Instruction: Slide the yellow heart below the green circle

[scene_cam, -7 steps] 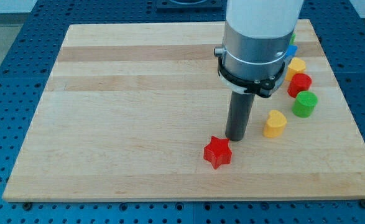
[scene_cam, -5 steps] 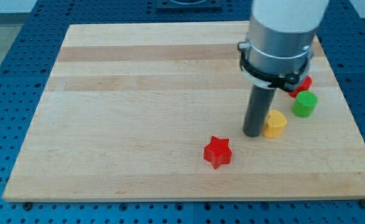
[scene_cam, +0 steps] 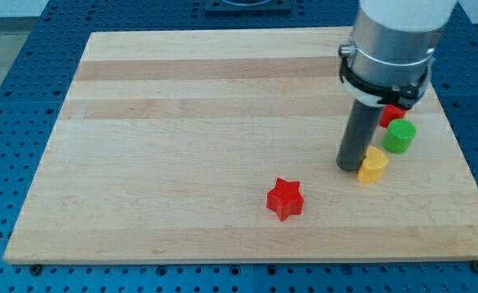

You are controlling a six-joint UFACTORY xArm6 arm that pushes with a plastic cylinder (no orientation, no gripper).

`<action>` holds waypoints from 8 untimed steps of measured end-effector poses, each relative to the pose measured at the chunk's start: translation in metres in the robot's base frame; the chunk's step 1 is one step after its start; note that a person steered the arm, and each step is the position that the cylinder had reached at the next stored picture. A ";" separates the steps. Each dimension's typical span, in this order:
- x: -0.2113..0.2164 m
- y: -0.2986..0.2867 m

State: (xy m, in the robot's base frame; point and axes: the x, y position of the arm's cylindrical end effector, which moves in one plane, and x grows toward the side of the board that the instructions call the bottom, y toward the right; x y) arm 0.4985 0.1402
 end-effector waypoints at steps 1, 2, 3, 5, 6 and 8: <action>0.000 0.013; 0.000 0.022; 0.008 0.022; 0.024 0.022; 0.024 0.022; 0.024 0.026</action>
State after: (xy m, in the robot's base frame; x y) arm 0.5227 0.1667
